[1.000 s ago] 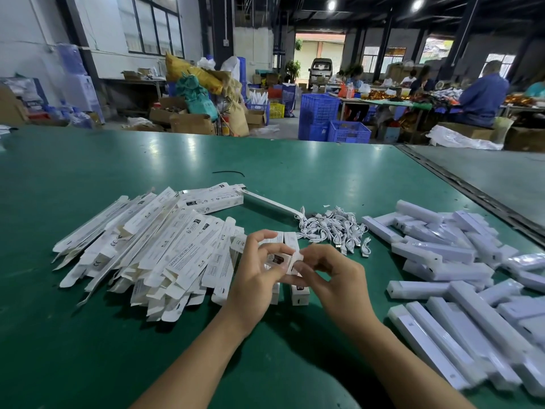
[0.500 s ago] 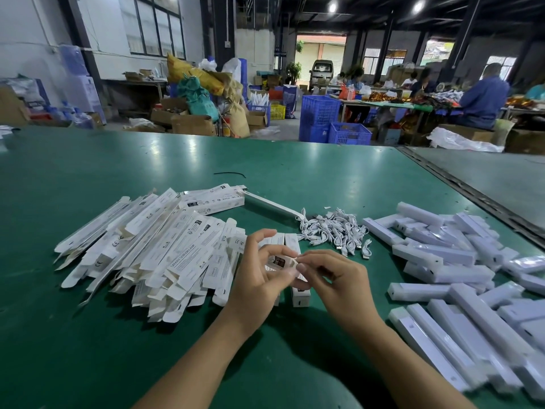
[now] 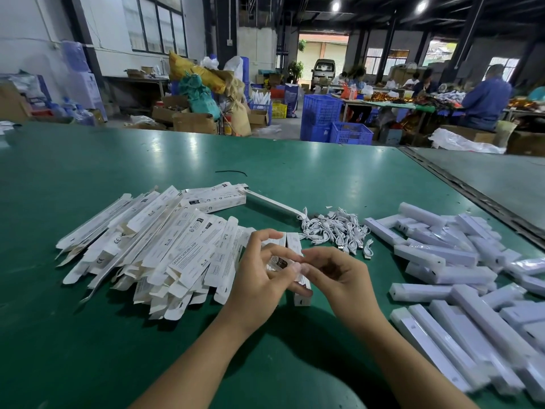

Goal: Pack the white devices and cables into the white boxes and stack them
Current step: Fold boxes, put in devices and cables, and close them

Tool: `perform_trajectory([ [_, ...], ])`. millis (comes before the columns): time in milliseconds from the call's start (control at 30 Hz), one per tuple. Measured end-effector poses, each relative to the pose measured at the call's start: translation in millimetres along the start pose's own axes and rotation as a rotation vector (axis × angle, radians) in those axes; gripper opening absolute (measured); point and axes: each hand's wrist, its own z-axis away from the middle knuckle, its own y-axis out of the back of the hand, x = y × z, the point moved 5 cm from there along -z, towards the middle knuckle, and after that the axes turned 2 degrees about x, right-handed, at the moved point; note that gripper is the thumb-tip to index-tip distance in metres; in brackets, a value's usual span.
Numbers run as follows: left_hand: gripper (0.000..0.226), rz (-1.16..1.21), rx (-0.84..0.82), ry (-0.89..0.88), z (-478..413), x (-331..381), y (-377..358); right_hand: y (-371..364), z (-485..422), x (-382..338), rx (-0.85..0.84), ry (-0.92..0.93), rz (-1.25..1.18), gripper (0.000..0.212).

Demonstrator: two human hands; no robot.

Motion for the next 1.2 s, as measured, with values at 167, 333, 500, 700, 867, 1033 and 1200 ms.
perform_trajectory([
  [167,0.035,0.197,0.068,-0.034,-4,17,4,-2,0,-6,-0.076,0.117,0.360,0.060],
  [333,0.036,0.633,0.067,0.130,-9,18,16,7,-4,-9,0.012,0.174,0.618,0.065],
  [500,0.062,0.830,0.072,0.205,-13,12,24,11,-7,-14,0.000,0.191,0.660,0.040],
  [700,0.031,0.318,-0.006,0.128,-12,4,20,6,-5,-8,-0.116,0.062,0.411,0.036],
  [867,0.011,0.152,0.131,0.109,-12,-1,20,6,-3,-10,-0.132,0.065,0.506,0.035],
  [1033,0.008,-0.009,0.459,0.100,-13,-4,41,34,-11,2,0.038,-0.187,1.155,0.053],
  [1200,0.008,0.088,0.582,0.265,-13,-20,48,71,-10,21,0.025,-0.545,1.326,0.056],
])
